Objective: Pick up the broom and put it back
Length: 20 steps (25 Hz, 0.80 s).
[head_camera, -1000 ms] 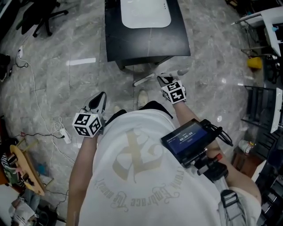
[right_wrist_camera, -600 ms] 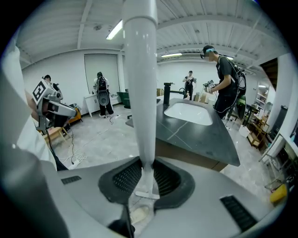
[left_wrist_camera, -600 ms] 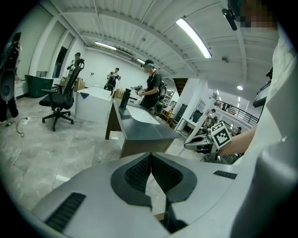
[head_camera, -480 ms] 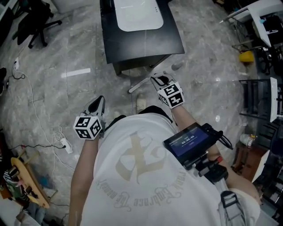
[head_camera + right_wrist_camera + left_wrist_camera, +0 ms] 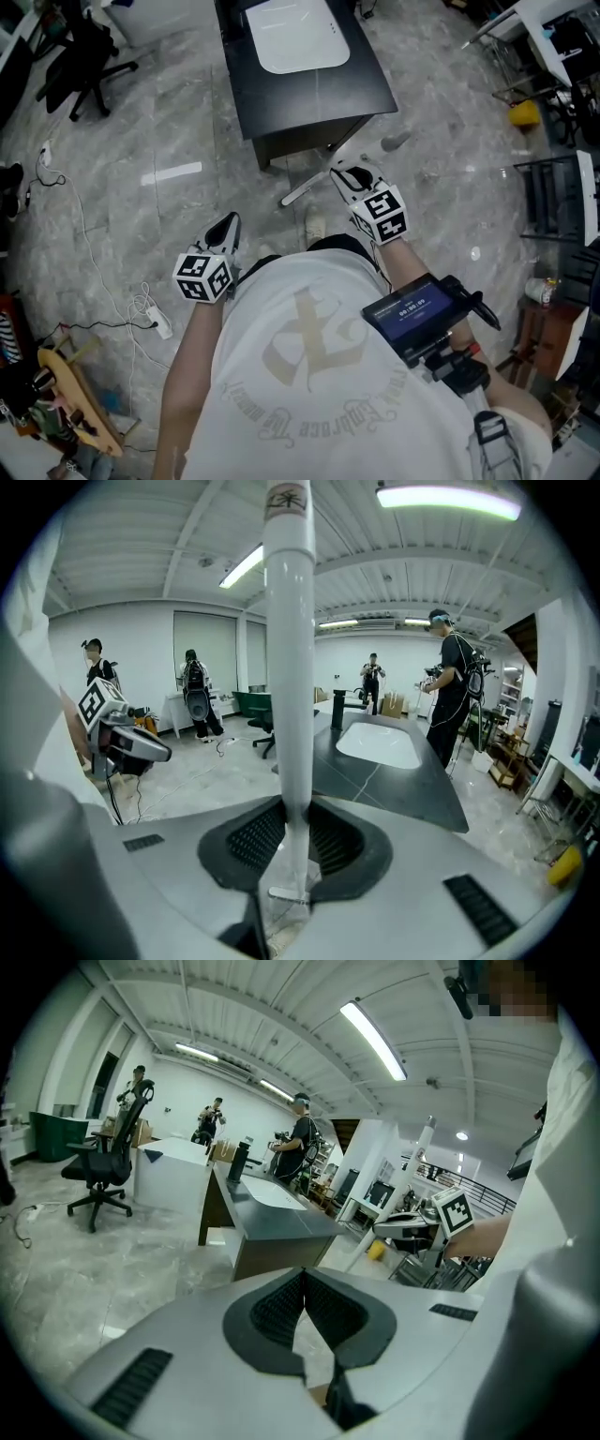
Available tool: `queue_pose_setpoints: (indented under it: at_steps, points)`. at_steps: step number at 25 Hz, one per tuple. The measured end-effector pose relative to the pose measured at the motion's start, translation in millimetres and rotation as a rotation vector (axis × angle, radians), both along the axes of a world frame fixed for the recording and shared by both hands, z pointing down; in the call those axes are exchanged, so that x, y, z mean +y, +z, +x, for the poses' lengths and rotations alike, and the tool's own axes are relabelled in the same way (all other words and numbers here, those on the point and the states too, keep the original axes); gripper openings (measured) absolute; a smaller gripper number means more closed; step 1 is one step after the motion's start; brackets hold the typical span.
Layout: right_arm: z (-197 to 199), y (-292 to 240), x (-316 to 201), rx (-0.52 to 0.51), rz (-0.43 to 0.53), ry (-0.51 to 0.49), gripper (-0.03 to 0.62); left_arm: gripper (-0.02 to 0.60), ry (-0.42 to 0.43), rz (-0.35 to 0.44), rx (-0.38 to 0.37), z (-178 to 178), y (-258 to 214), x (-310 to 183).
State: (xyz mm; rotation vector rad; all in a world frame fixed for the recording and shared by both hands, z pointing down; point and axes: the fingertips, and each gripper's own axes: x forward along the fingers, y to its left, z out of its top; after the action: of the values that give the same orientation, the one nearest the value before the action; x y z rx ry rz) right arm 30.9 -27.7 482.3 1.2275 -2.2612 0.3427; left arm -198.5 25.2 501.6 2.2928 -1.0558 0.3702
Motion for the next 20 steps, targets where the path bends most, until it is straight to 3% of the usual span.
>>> queue_pose_setpoints:
  at_steps: [10, 20]
  points:
    - [-2.6, -23.5, 3.5, -0.037, 0.043, 0.031, 0.094, 0.012, 0.089, 0.019, -0.004, 15.0, 1.0, -5.0]
    - [-8.3, -36.8, 11.1, -0.025, 0.045, 0.036, 0.094, 0.012, 0.055, -0.006, 0.028, 10.3, 6.6, -0.4]
